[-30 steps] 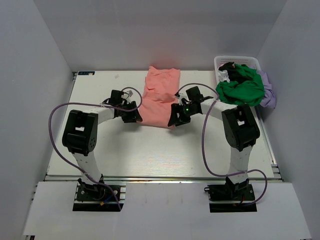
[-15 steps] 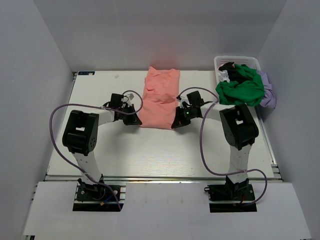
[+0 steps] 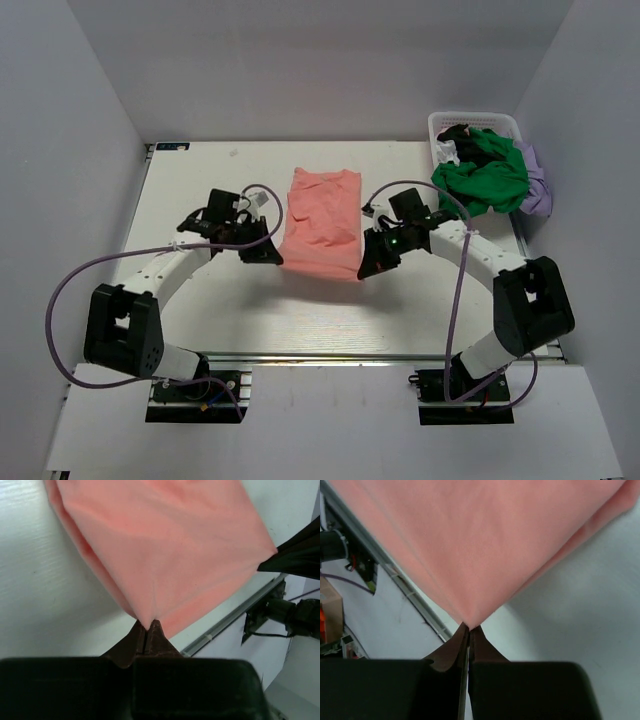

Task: Fold and stack the t-shirts
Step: Fold the long partially folded tshirt into a neat square

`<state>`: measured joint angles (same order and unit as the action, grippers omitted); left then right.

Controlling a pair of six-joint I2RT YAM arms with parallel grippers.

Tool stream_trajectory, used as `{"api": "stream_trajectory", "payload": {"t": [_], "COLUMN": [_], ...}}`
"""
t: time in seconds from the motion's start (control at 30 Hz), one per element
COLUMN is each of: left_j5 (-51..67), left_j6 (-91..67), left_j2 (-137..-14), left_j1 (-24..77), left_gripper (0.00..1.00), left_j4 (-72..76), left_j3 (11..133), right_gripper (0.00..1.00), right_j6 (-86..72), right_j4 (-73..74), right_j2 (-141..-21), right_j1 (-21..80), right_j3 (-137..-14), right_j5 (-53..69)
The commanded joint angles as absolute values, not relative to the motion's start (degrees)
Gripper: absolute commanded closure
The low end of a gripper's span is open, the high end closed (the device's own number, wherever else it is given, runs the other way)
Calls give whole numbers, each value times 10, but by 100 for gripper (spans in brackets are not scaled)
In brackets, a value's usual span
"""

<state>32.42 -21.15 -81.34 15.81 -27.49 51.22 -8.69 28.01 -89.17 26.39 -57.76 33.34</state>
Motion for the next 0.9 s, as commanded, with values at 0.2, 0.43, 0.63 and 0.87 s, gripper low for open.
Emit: {"api": "stream_trajectory", "payload": {"t": [0.2,0.43,0.63,0.87], "left_j5": [306,263,243,214], "left_j6": [-144,-182,-227,-245], "left_j2": [-784,-810,-859,-906], "left_j1": [156,144,144,144], "left_gripper": [100,100,100,100], "left_j4": [-439,-380,-267,-206], "left_j3": [692,716,727,763], "right_gripper": [100,100,100,100], "right_j6": [-33,-73,-97,-122], "right_j4": [474,436,391,298], "right_j2": [-860,-904,-934,-965], "right_j1": [258,240,209,173], "right_j3": [-739,-804,-851,-860], "right_j5": [330,330,309,309]}}
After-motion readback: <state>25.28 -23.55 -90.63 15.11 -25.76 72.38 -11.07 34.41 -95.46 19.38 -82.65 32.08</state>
